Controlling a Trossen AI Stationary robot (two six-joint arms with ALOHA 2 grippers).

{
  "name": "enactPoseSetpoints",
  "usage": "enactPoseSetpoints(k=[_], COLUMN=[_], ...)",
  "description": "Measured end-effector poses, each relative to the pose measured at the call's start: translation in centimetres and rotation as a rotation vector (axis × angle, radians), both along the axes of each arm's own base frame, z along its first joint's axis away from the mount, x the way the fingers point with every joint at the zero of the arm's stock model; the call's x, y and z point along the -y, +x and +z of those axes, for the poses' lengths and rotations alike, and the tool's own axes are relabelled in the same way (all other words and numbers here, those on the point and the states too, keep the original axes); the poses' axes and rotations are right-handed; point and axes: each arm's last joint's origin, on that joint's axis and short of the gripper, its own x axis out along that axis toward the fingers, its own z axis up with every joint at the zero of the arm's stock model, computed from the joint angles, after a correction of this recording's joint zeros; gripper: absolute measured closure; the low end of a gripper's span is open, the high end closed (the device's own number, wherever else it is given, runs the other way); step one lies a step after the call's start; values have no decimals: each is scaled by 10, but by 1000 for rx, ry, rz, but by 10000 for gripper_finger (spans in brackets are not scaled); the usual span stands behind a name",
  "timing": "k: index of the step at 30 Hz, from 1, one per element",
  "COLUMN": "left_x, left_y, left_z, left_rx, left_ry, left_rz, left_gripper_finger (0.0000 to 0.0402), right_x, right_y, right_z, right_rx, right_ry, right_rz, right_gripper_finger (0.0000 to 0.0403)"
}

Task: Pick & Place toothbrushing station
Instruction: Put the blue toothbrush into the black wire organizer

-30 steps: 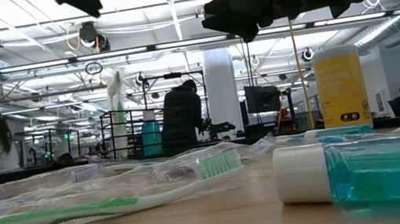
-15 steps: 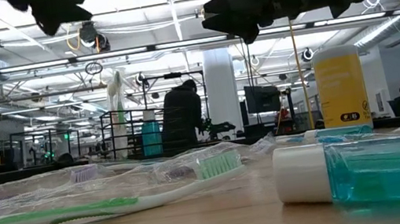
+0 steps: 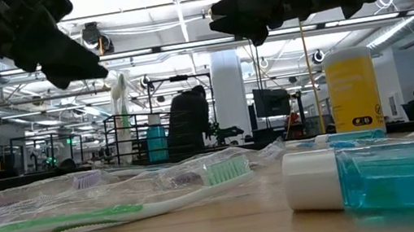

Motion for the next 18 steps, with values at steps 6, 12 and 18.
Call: enactPoseSetpoints(k=[6,12,18], left_x=[1,4,5], left_y=[8,13,15], left_z=[-4,-3,-7], left_rx=[15,59,43], left_ry=[-18,-53,-53], left_rz=[11,2,3], left_gripper_finger=[213,213,213], right_x=[0,0,0], right_y=[0,0,0], right_z=[0,0,0], right_rx=[-1,-1,-1], right_ry=[8,10,10], right_rz=[-2,-3,-3], right_gripper_finger=[196,196,196])
